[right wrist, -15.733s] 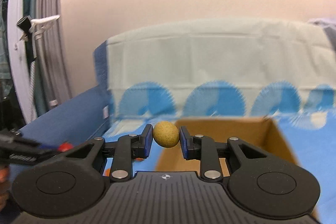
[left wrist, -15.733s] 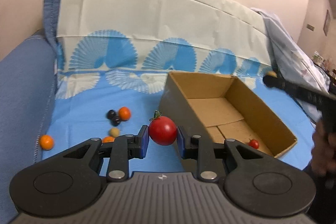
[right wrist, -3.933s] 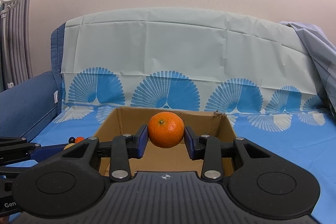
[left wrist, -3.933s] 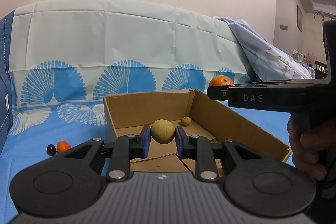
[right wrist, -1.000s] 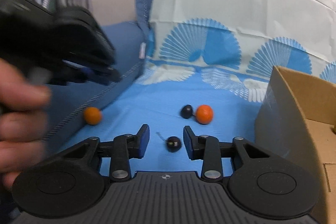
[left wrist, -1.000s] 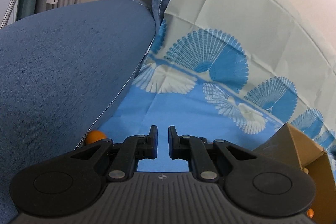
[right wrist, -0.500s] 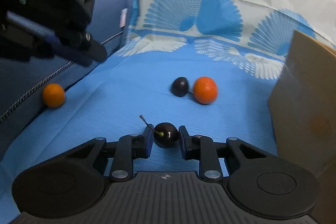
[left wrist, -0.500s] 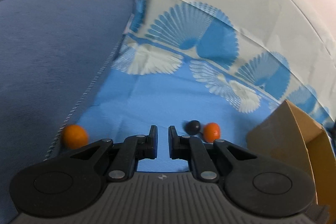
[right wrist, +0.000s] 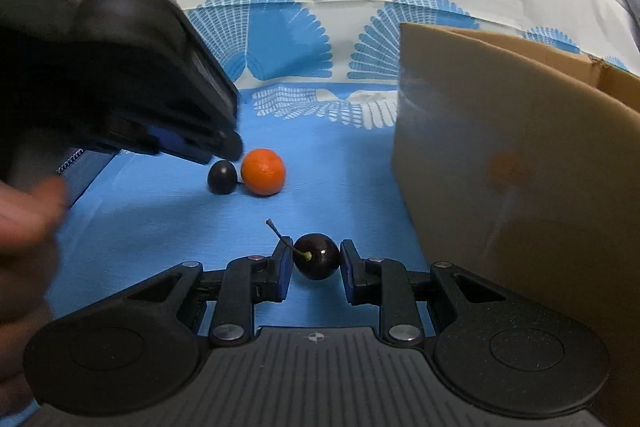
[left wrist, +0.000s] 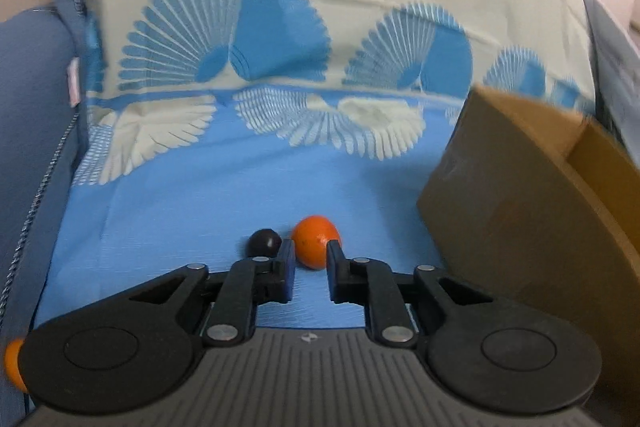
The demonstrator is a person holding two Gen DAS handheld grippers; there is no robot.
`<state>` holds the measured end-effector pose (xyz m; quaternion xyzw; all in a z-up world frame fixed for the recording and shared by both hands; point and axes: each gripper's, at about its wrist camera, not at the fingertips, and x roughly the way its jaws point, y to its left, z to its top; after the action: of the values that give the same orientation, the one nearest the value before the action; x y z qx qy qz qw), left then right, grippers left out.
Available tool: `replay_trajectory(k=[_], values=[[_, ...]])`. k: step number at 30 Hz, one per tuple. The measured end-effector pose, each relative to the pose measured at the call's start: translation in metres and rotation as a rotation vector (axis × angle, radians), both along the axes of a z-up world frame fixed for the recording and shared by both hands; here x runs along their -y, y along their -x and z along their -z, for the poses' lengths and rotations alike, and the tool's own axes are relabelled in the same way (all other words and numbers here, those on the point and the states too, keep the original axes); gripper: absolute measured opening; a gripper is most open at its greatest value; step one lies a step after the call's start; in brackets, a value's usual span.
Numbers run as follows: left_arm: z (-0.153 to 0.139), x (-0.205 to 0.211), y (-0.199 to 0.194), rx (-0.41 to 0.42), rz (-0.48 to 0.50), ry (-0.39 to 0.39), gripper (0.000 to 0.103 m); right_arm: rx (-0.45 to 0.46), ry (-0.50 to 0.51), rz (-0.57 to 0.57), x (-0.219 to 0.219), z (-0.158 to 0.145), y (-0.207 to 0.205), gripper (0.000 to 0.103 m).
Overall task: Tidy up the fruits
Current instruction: 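Grasp the dark cherry with the right tool while the left tool grasps the mandarin, then carry the cherry and mandarin over the box with both tools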
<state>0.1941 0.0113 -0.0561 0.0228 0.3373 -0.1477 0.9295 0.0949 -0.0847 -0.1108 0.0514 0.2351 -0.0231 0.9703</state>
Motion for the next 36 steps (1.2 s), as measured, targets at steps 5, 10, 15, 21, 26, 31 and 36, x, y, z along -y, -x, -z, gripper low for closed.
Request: replay_trajectory(k=[5,10,15,21,26,31,36], values=[[0.005,-0.002,-0.017,0.022,-0.034,0.013,0.028,-0.014,-0.027,0.011,0.005,0.002,0.002,0.026],[0.004,0.009,-0.021,0.052,0.006,0.002,0.039,-0.026,-0.028,0.009,0.002,0.002,-0.001,0.026],[0.019,0.025,-0.024,0.031,0.04,-0.077,0.039,-0.033,-0.031,-0.002,0.002,0.003,-0.005,0.026],[0.02,0.033,-0.02,0.052,0.065,-0.116,0.037,-0.036,-0.049,-0.028,0.007,0.002,-0.005,0.027],[0.005,0.032,0.0,0.071,0.064,-0.126,0.036,-0.061,-0.06,-0.092,0.008,0.0,-0.003,0.026],[-0.02,0.021,0.028,0.076,0.002,-0.11,0.036,-0.077,-0.042,-0.129,0.008,-0.008,0.016,0.026],[-0.049,0.015,0.067,0.104,-0.073,-0.116,0.036,-0.017,-0.044,-0.186,0.007,-0.036,0.049,0.026]])
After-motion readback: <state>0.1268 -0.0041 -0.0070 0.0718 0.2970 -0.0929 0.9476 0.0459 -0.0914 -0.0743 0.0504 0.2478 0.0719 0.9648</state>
